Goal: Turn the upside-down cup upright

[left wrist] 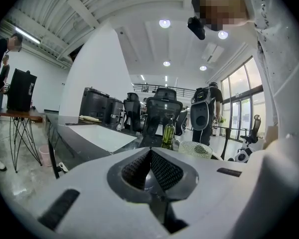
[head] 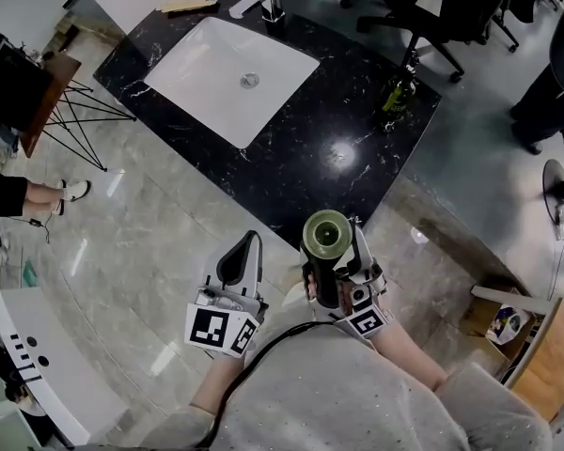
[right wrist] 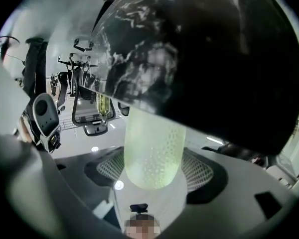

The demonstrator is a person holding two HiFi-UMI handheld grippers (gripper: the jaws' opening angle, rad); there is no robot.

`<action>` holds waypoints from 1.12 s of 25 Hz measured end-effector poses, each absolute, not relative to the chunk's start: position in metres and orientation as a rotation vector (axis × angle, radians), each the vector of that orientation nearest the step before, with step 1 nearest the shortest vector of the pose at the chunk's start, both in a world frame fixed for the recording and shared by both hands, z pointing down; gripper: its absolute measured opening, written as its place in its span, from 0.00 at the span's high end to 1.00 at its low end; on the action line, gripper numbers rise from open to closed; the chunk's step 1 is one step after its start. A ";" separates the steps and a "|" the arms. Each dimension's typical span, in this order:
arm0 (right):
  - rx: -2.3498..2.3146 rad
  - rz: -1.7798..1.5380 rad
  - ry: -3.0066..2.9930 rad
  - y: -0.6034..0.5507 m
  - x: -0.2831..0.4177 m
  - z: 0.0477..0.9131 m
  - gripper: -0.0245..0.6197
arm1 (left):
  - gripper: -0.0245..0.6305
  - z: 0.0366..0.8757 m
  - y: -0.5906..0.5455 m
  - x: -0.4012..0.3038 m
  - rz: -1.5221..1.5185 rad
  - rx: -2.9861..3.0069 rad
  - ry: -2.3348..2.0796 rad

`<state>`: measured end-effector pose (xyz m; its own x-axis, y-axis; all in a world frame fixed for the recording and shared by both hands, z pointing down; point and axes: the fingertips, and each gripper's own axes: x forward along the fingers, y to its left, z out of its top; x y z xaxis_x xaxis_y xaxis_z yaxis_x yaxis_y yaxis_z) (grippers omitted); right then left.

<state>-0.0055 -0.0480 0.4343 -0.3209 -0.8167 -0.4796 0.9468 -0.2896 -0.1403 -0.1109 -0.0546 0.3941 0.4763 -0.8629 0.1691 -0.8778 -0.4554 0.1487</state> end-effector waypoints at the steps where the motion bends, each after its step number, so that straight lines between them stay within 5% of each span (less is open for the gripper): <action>1: 0.391 -1.846 0.481 -0.048 -0.005 0.434 0.41 | 0.95 0.394 -0.054 -0.111 0.106 2.508 -1.503; 28: 0.347 -1.866 0.929 -0.017 -0.006 0.434 0.40 | 0.95 0.410 -0.036 -0.099 0.114 2.489 -1.412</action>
